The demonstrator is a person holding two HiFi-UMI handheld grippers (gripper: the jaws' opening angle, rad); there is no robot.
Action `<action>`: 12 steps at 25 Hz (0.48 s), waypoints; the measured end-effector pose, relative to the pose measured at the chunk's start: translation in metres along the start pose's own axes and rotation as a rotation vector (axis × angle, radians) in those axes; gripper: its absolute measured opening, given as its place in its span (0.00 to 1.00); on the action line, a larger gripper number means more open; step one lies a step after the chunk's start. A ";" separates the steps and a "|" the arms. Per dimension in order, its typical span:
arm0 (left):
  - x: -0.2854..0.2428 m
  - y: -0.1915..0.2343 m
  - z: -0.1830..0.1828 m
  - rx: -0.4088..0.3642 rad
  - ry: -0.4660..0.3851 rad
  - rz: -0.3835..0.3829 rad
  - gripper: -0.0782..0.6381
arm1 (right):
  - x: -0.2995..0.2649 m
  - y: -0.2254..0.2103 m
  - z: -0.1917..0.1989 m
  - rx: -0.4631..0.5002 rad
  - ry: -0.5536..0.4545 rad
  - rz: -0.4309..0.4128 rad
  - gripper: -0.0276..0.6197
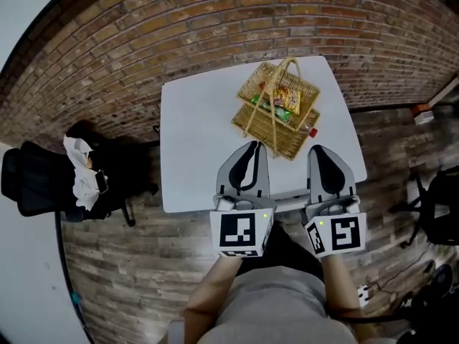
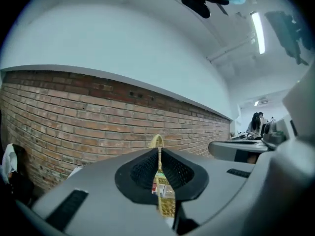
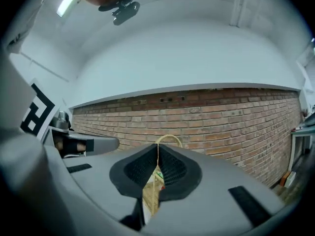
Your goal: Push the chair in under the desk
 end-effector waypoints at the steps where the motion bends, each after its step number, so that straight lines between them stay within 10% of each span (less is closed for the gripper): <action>1: 0.001 0.001 0.002 0.000 0.001 -0.019 0.15 | 0.000 0.001 0.000 -0.007 -0.002 0.009 0.07; 12: 0.003 -0.010 0.021 -0.039 0.075 -0.019 0.15 | 0.000 0.009 0.013 -0.023 0.046 0.020 0.07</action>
Point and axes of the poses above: the fingertips, and each gripper's own axes: x backward along the fingers, y to its left, z out of its underside, the point moved 1 cm from there along x, backward along the fingers, and after that the axes turned 13 degrees about z, right-handed, at the moved point
